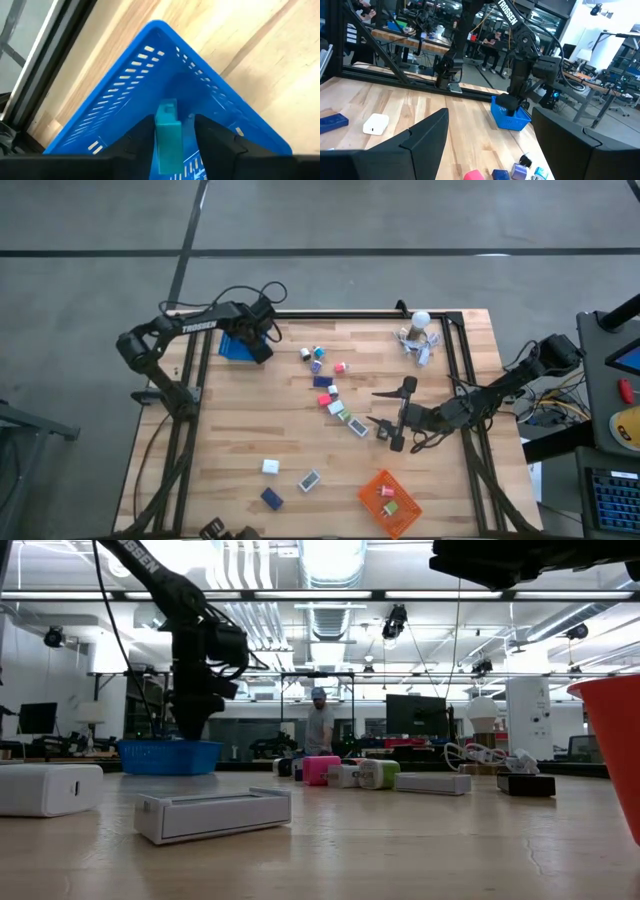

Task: Pick & Place Office items
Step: Put the blue digital clock into the blue bin, then put the top white and black charger adapter into the orange bin

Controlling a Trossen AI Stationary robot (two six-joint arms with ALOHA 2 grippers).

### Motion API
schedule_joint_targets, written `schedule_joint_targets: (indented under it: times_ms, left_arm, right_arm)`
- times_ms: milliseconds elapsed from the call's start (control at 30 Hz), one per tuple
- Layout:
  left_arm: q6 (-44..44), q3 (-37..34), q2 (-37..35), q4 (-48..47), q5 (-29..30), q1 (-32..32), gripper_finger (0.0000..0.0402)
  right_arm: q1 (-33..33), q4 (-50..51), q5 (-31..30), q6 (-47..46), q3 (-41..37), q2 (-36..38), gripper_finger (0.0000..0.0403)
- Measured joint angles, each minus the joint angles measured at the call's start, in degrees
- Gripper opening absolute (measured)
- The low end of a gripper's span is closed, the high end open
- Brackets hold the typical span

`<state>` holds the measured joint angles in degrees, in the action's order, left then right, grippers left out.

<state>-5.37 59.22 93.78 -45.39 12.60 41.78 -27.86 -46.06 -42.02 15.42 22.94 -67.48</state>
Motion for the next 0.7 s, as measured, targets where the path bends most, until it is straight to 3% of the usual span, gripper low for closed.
schedule_joint_targets:
  times_ms: [533,700]
  left_arm:
    - [0.0,3.24,-4.18,-2.47,1.95,-0.25,0.0149]
    - [-3.72,3.45,-4.87,-1.8,1.73,-2.49,0.0149]
  right_arm:
    - [0.0,0.39,0.0,-0.39,0.0,0.0,0.0281]
    - [0.0,0.46,0.0,-0.29,0.0,0.0,0.0281]
